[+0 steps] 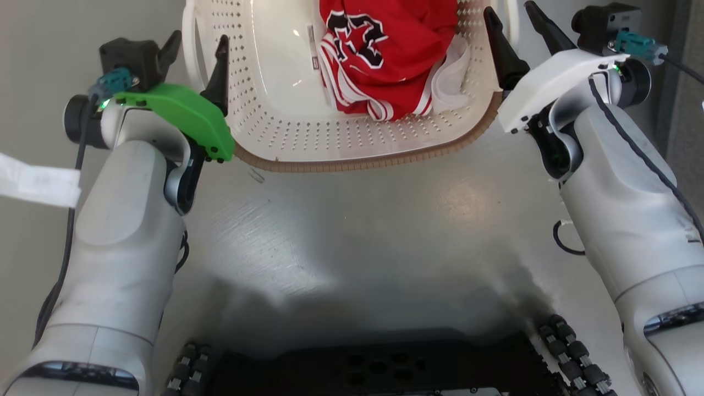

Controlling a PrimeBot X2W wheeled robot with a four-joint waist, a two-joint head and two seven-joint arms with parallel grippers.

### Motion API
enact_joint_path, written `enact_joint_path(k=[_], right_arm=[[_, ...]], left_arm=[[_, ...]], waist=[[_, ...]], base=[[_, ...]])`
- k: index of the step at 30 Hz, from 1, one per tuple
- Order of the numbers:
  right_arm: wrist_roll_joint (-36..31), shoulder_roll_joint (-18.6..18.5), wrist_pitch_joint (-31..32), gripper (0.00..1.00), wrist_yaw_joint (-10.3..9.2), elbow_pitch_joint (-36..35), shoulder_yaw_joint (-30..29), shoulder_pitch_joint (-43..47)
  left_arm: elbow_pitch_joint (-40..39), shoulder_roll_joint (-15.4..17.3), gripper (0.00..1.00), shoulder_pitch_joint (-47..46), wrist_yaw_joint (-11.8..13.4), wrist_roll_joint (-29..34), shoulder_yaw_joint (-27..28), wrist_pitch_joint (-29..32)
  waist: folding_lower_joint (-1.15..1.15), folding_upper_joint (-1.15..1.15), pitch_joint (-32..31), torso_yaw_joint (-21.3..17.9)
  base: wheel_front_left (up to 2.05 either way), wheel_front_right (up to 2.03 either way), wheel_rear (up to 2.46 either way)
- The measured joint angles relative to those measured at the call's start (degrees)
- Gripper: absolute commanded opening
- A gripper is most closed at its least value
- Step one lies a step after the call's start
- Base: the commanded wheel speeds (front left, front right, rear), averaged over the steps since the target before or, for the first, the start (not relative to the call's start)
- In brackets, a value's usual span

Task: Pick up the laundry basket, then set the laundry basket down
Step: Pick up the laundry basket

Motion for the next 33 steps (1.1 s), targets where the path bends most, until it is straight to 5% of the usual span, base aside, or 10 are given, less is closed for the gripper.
enact_joint_path(k=[10, 12, 15, 18, 19, 20, 21, 22, 23, 33], right_arm=[[0.36, 0.48, -0.02, 1.00, 0.02, 4.46, 1.59, -4.23], [0.51, 0.55, -0.14, 0.83, 0.02, 5.44, 1.74, -4.64], [0.96, 0.56, -0.53, 0.91, 0.03, 6.80, 1.89, -4.94], [1.01, 0.59, -0.79, 0.82, 0.20, 7.86, 2.13, -5.72], [1.20, 0.60, -0.88, 0.64, 0.21, 8.06, 2.21, -6.05], [1.45, 0.62, -1.07, 0.42, 0.41, 8.33, 2.29, -6.36], [1.49, 0.64, -1.11, 0.14, 0.52, 8.62, 2.38, -6.67], [1.51, 0.65, -1.36, 0.00, 0.52, 8.83, 2.53, -6.91], [1.57, 0.69, -1.54, 0.00, 0.56, 8.95, 2.70, -7.06], [3.05, 1.60, -2.68, 0.00, 0.46, 11.34, 3.78, -8.03]], left_arm=[[3.99, -0.31, 1.00, -4.19, 0.00, -3.56, -1.66, 1.88], [4.68, -0.34, 1.00, -4.65, 0.00, -3.88, -1.89, 1.86], [5.89, -0.36, 1.00, -4.92, 0.00, -4.52, -2.21, 1.85], [6.78, -0.37, 1.00, -5.38, 0.00, -4.81, -2.81, 1.79], [7.11, -0.38, 0.99, -5.67, 0.00, -5.02, -3.00, 1.77], [7.39, -0.40, 0.86, -6.02, 0.00, -5.08, -3.15, 1.76], [7.58, -0.38, 0.58, -6.25, 0.00, -5.14, -3.32, 1.59], [7.76, -0.41, 0.34, -6.47, 0.00, -5.35, -3.46, 1.58], [7.92, -0.41, 0.00, -6.62, 0.00, -5.61, -3.56, 1.48], [10.21, -1.53, 0.00, -7.76, -0.20, -7.55, -4.98, 0.14]], waist=[[0.00, 0.00, 3.09, 0.48], [0.00, 0.00, 3.43, 0.57], [0.00, 0.00, 3.62, 0.69], [0.00, 0.00, 3.74, 0.77], [0.00, 0.00, 3.76, 0.79], [0.00, 0.00, 3.79, 0.81], [0.00, 0.00, 3.81, 0.83], [0.00, 0.00, 3.82, 0.84], [0.00, 0.00, 3.83, 0.85], [0.00, 0.00, 3.35, 0.79]], base=[[0.00, 0.00, 0.00], [0.00, 0.00, 0.00], [0.00, 0.00, 0.00], [0.00, 0.00, 0.00], [0.00, 0.00, 0.00], [0.00, 0.00, 0.00], [0.00, 0.00, 0.00], [0.00, 0.00, 0.00], [0.00, 0.00, 0.00], [0.00, 0.00, 0.00]])
